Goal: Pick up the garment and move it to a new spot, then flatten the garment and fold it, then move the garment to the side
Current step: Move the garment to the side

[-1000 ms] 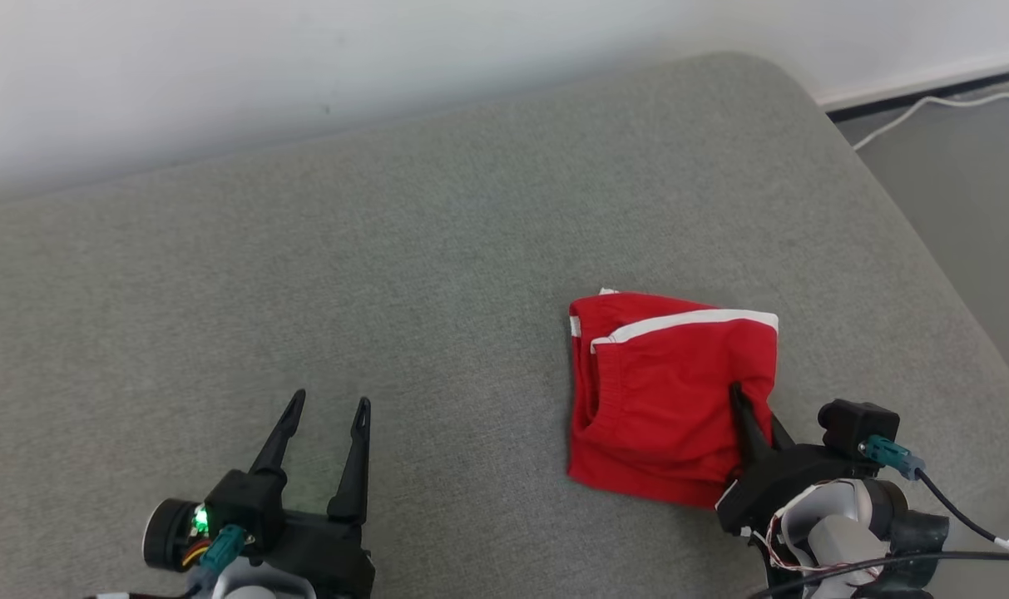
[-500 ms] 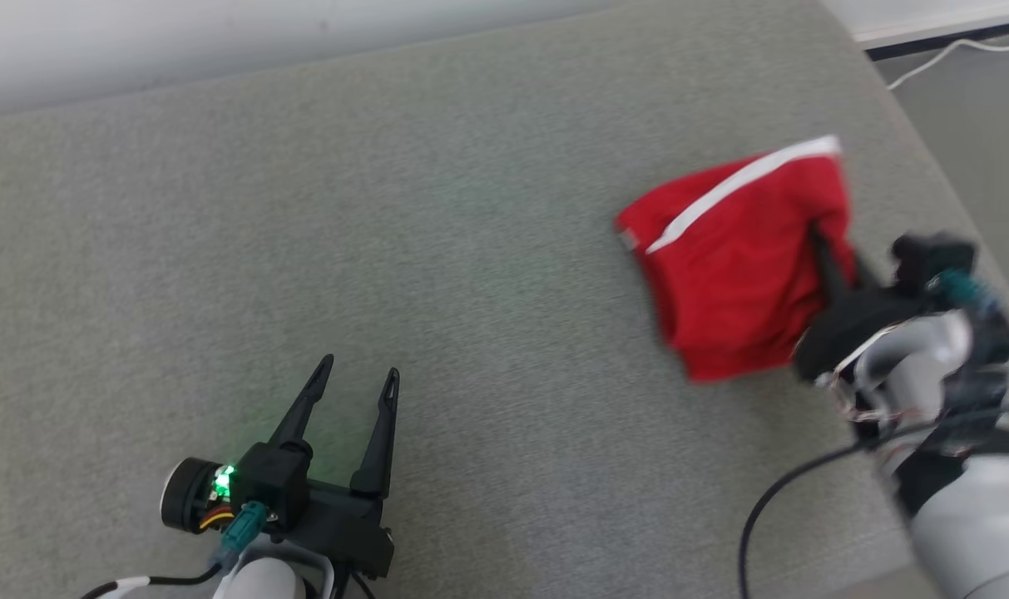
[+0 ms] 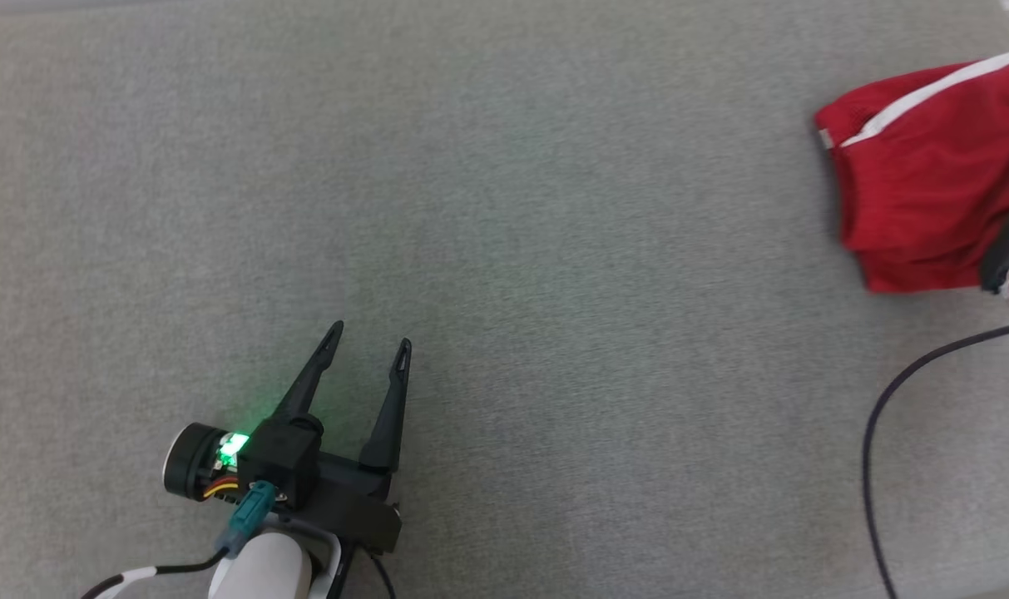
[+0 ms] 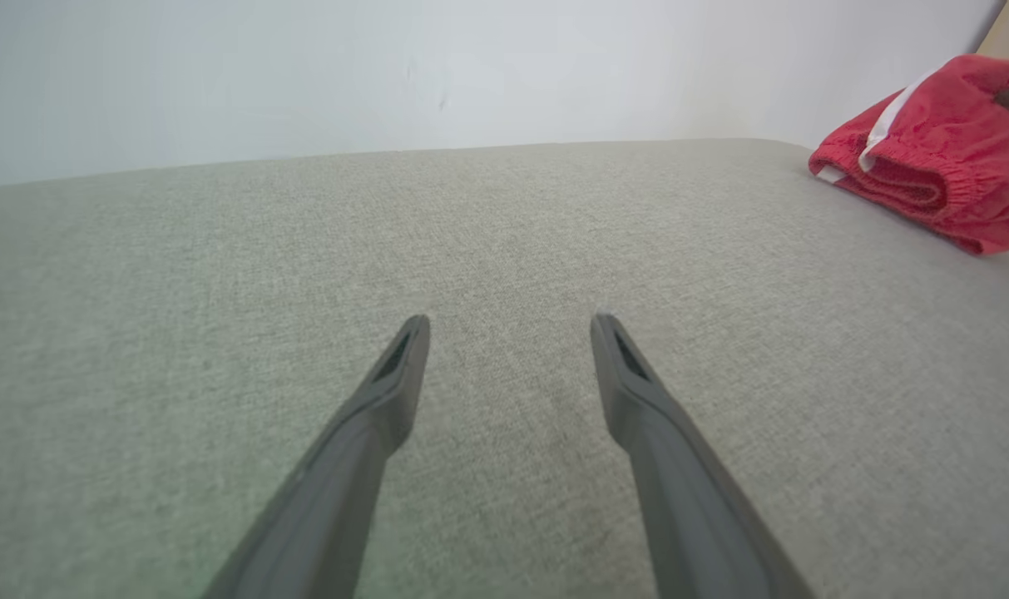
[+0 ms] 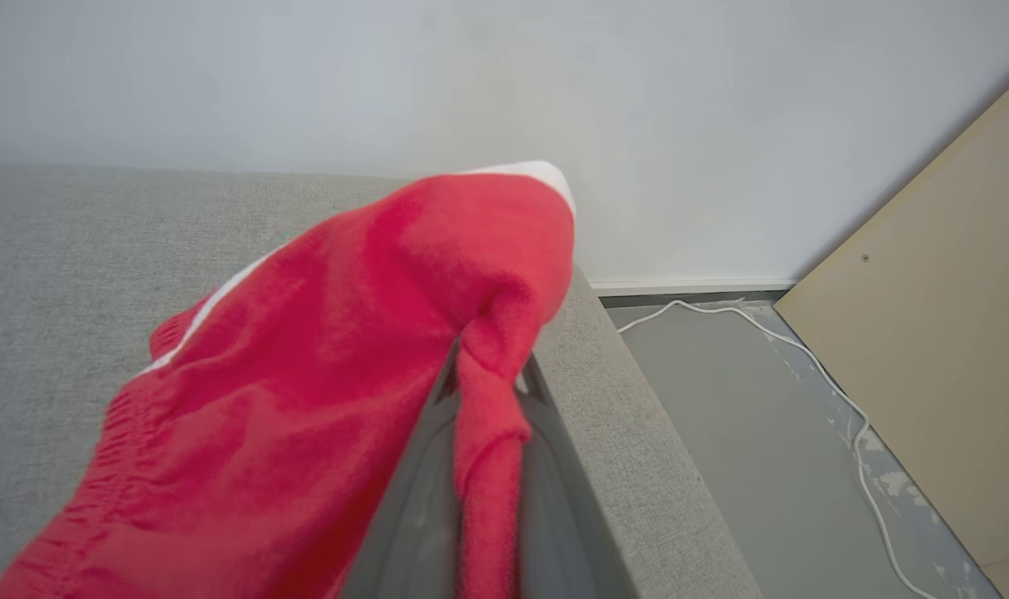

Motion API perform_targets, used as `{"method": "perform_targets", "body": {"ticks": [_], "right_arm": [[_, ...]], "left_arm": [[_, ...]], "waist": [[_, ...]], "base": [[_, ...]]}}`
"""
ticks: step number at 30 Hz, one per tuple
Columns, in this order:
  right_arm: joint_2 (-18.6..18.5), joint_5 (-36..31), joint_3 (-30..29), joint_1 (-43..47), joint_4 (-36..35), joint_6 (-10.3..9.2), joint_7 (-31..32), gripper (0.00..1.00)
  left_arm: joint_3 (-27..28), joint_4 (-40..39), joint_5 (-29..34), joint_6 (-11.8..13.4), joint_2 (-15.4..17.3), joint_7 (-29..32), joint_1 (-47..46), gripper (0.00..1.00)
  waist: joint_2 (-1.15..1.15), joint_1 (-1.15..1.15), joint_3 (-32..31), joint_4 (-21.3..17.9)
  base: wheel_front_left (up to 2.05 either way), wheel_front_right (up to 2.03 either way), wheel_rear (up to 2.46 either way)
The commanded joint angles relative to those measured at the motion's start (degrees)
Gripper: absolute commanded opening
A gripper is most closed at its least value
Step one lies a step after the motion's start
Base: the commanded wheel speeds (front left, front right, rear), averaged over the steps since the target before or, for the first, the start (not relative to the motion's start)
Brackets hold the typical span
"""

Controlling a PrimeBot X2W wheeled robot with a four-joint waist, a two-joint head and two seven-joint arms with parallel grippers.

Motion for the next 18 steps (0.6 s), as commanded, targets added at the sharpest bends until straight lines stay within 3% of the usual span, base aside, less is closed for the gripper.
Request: {"method": "perform_targets", "body": {"ticks": [1, 5, 7, 8, 14, 18], "right_arm": [[-0.6, -0.5, -0.4, -0.8, 0.2, 0.01, -0.2, 0.0], [-2.5, -4.5, -3.5, -2.2, 1.2, 0.01, -0.2, 0.0], [-3.4, -6.3, -5.6, -2.5, 1.4, 0.01, -0.2, 0.46], [-3.8, -7.4, -6.9, -2.7, 1.4, 0.01, -0.2, 1.0], [-4.5, -14.5, -16.6, -1.1, -2.3, 0.01, -0.2, 1.0], [-0.4, -17.9, -20.8, 0.8, -8.1, 0.02, -0.2, 1.0]], "left_arm": [[-0.1, -0.1, 0.4, 0.0, 0.1, 0.0, -0.5, 1.0], [0.3, 0.1, 0.6, 0.2, 0.6, 0.0, -0.6, 1.0], [0.4, 0.1, 0.8, 0.2, 0.8, 0.0, -0.5, 1.0], [0.4, 0.2, 0.9, 0.2, 0.9, 0.0, -0.6, 1.0], [0.7, 0.9, 0.9, 0.5, 1.3, 0.0, -1.2, 1.0], [1.0, 1.3, 0.6, 0.9, 1.2, 0.0, -0.9, 1.0]], "waist": [[-0.01, -0.01, 1.7, 1.7], [-0.01, -0.01, 2.8, 2.3], [-0.01, -0.01, 3.2, 2.4], [-0.01, -0.01, 3.4, 2.4], [-0.01, -0.01, 3.6, 2.3], [-0.01, -0.01, 2.8, 1.9]], "base": [[0.0, 0.0, 0.0], [0.0, 0.0, 0.0], [0.0, 0.0, 0.0], [0.0, 0.0, 0.0], [0.0, 0.0, 0.0], [0.0, 0.0, 0.0]]}}
